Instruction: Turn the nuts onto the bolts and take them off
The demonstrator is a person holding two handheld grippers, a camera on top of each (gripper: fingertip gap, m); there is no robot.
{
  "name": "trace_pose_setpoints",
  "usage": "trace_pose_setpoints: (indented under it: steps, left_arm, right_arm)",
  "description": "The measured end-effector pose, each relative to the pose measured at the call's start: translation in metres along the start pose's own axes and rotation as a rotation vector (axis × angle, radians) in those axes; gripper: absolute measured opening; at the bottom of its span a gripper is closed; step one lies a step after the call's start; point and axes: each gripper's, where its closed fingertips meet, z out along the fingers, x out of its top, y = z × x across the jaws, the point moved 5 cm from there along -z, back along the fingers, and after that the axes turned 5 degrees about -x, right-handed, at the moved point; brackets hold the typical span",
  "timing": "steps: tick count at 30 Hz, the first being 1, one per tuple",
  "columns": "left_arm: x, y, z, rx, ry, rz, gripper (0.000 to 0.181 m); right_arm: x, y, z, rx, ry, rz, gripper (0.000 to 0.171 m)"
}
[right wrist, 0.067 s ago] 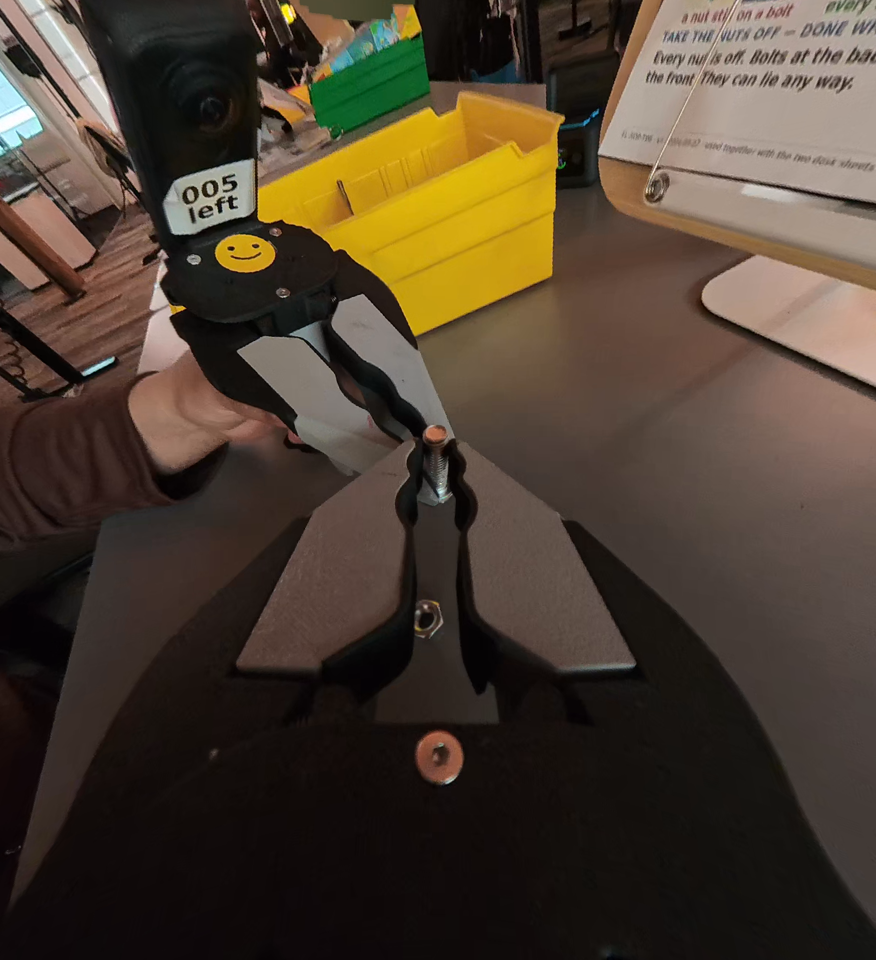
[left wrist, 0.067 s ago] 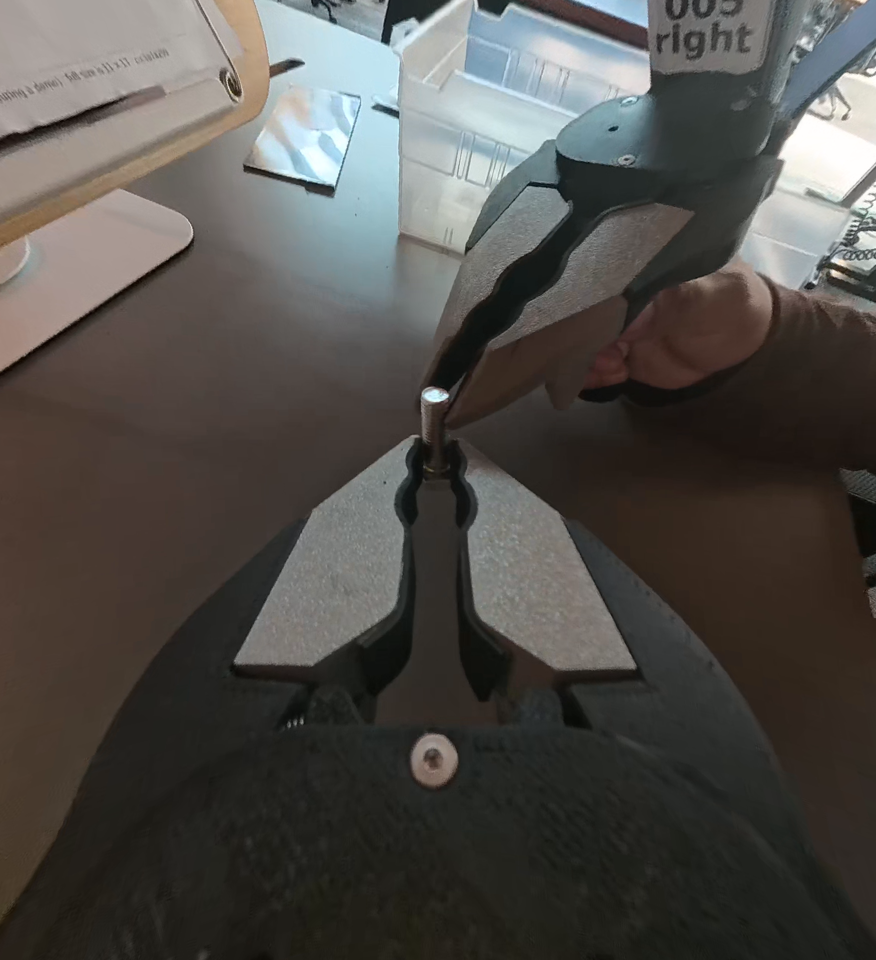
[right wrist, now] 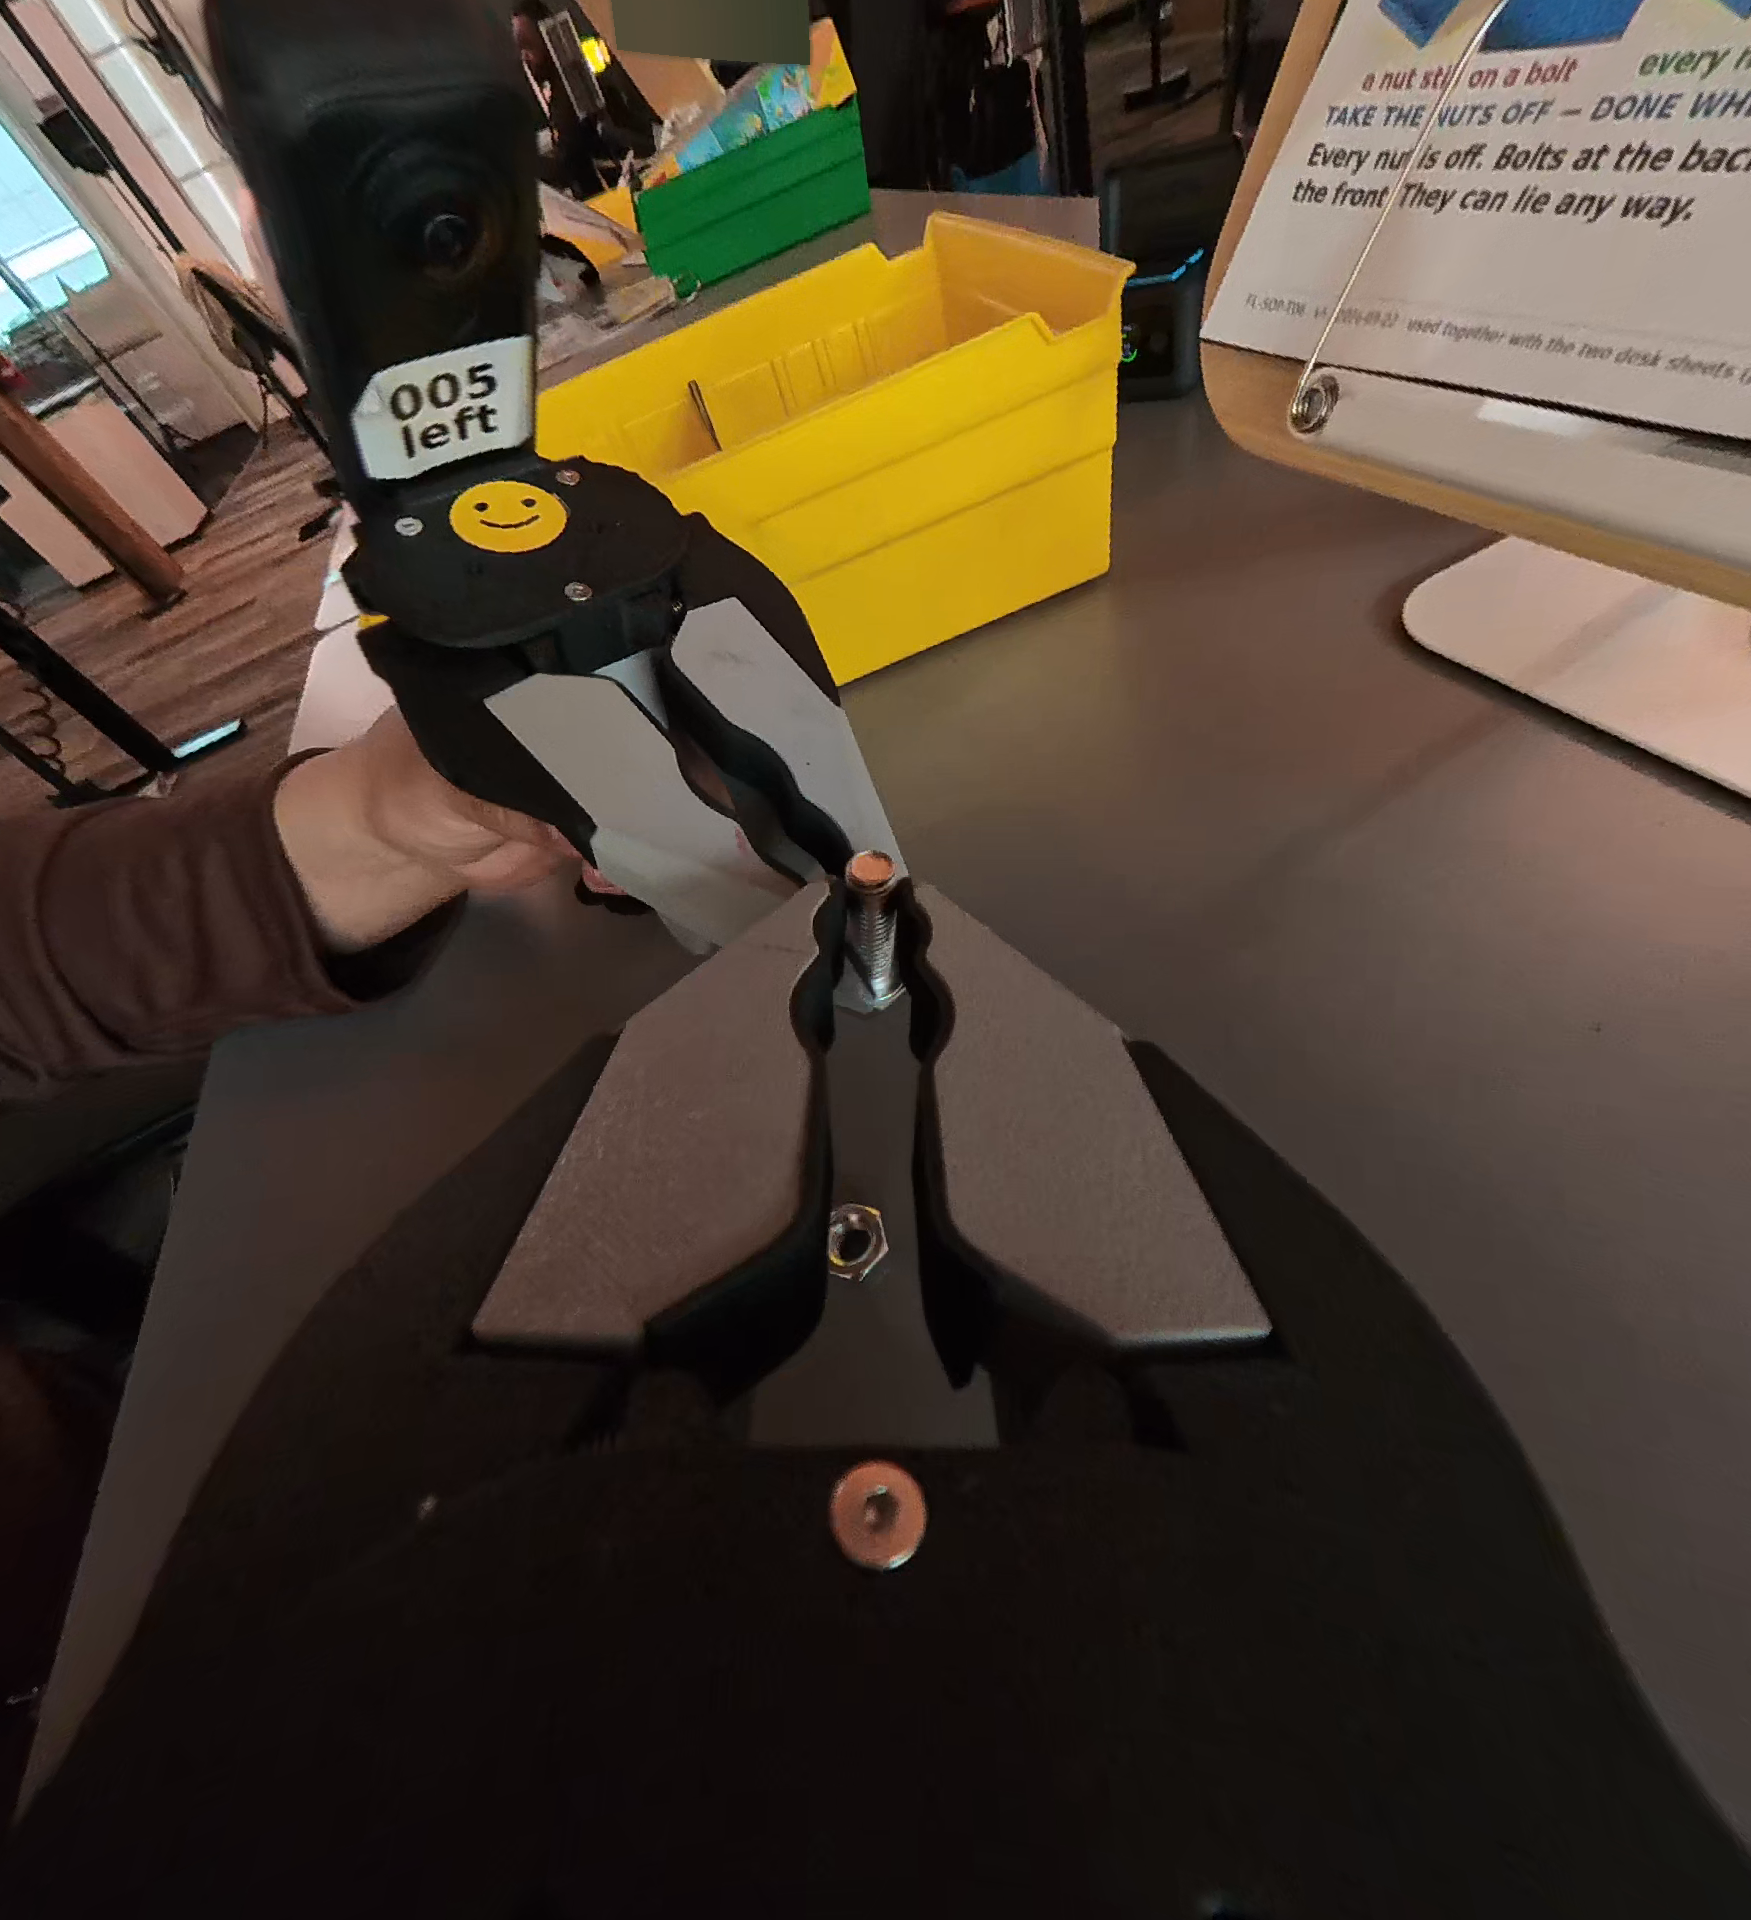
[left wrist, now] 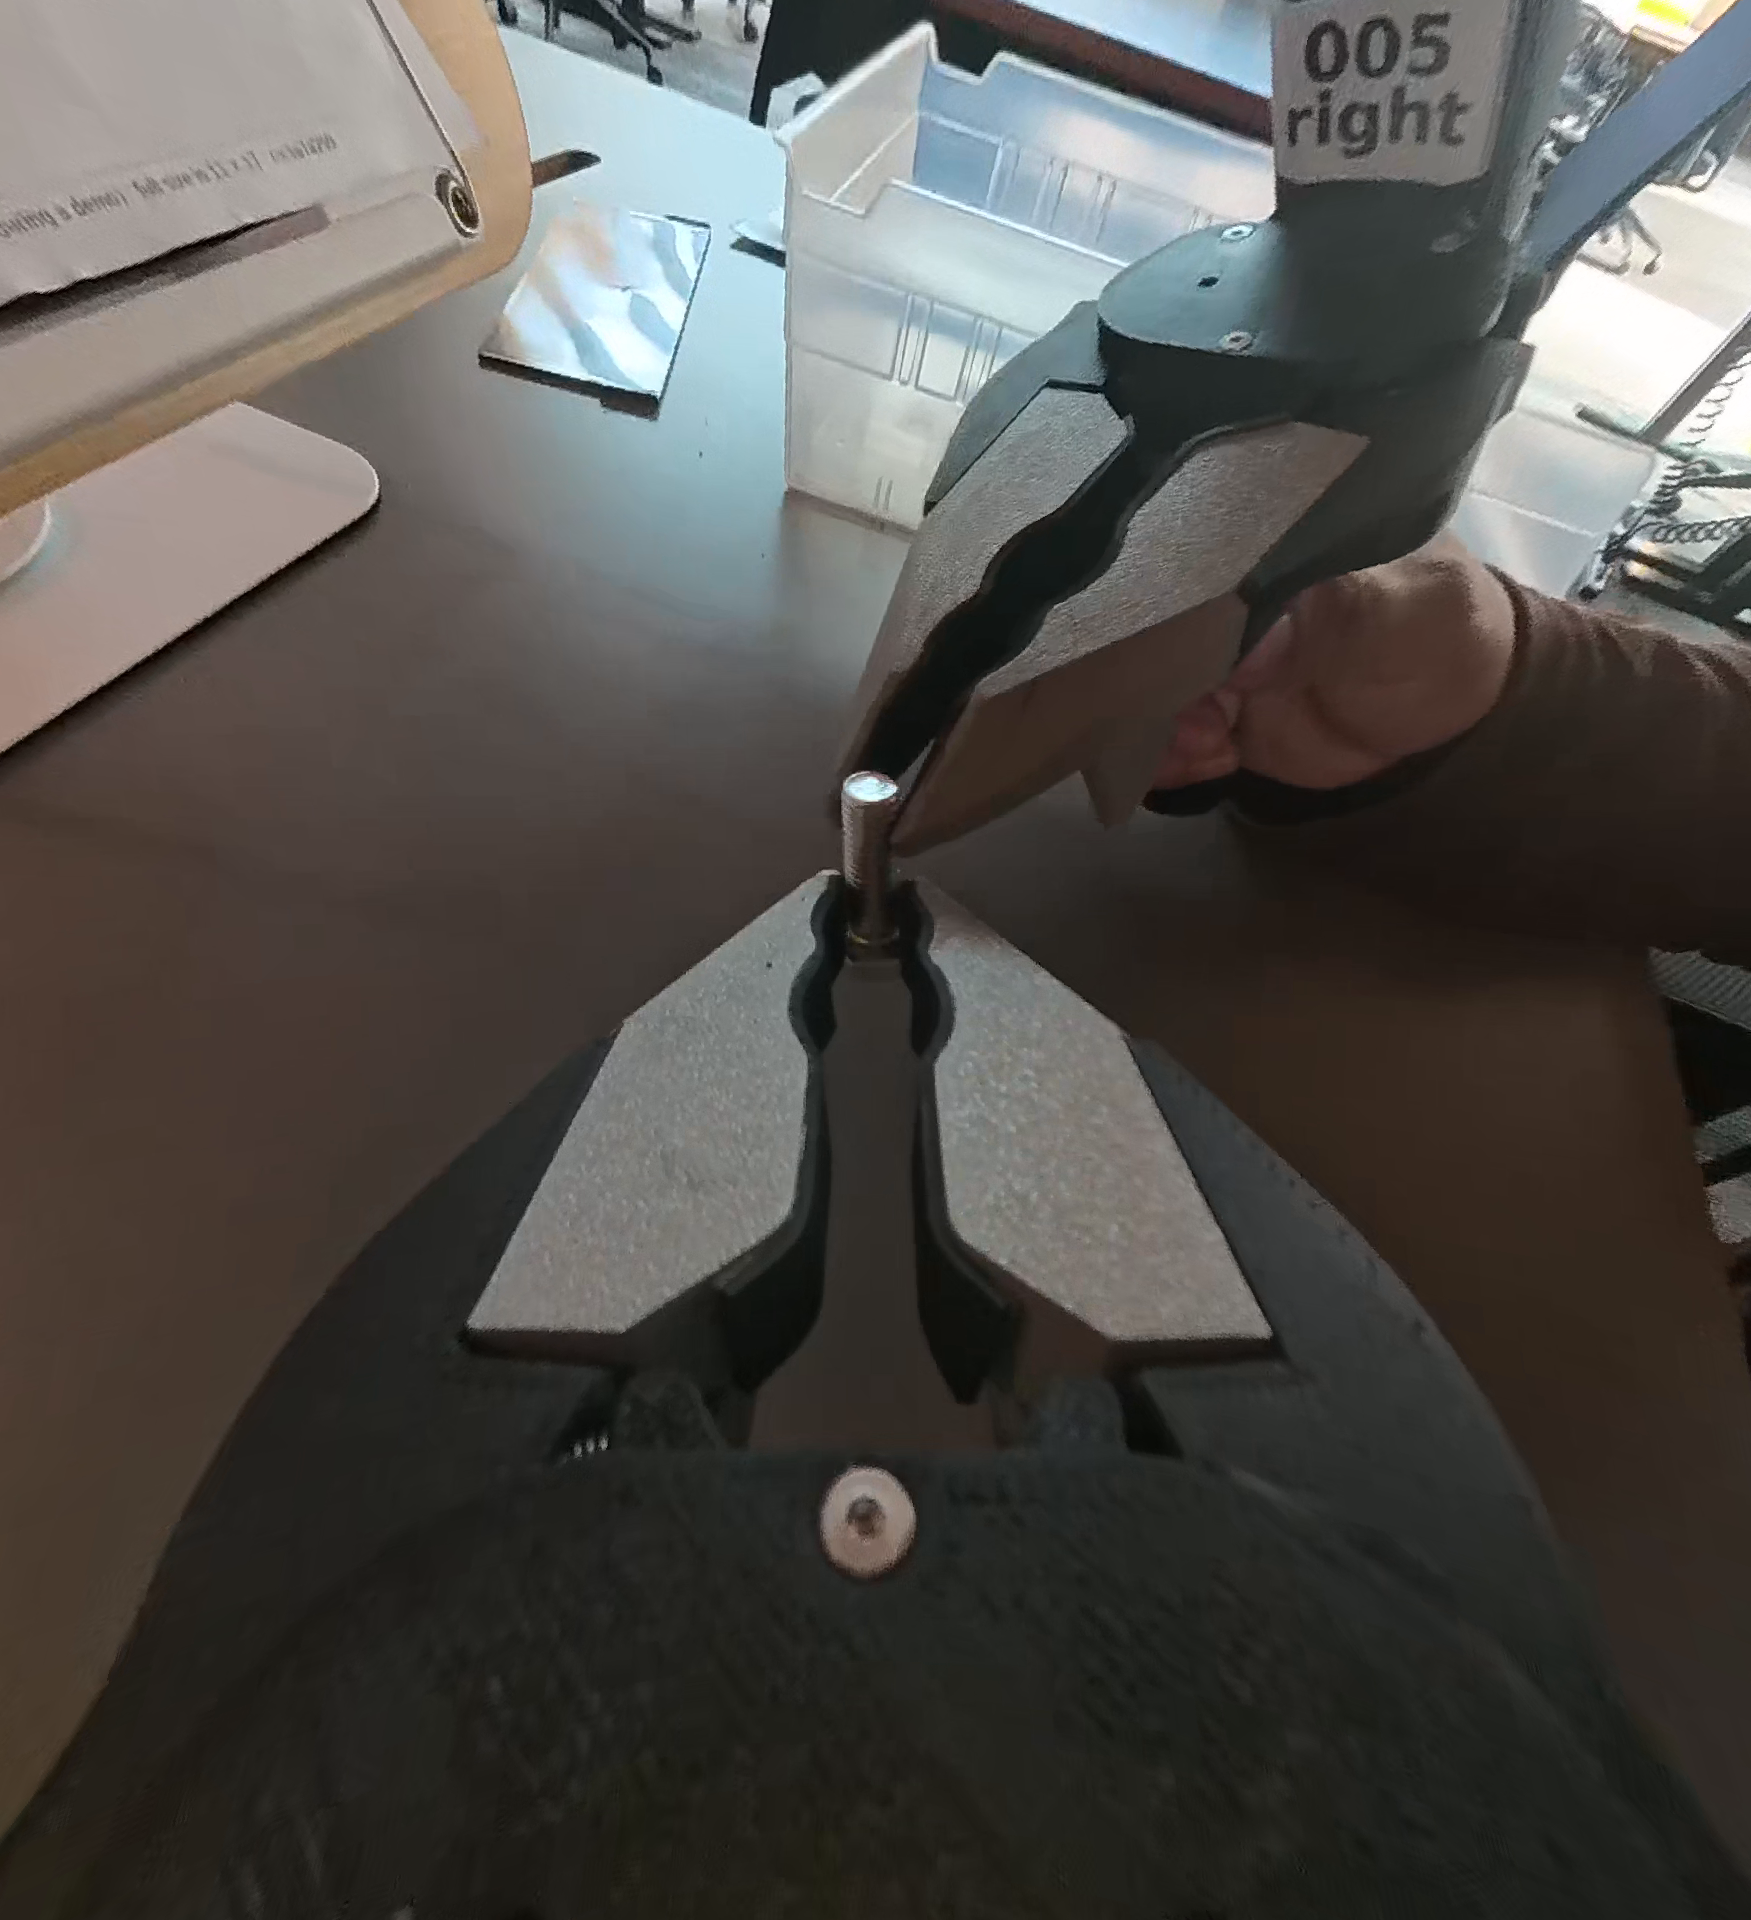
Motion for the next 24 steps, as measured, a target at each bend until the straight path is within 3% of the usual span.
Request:
trace_pose_setpoints:
  steps: [5,10,24]
  left_arm:
    - [-0.001,-0.010,-0.005,0.015,0.022,-0.043,0.008]
    - [-0.005,-0.018,-0.006,0.070,-0.004,-0.006,0.008]
    - [0.000,-0.001,-0.003,-0.013,0.028,0.129,0.008]
  right_arm:
    - [-0.001,0.004,-0.004,-0.054,-0.027,-0.065,0.013]
    - [-0.025,0.006,-0.008,-0.146,-0.217,-0.194,0.019]
    - [-0.064,-0.016,-0.017,-0.117,-0.352,-0.342,0.018]
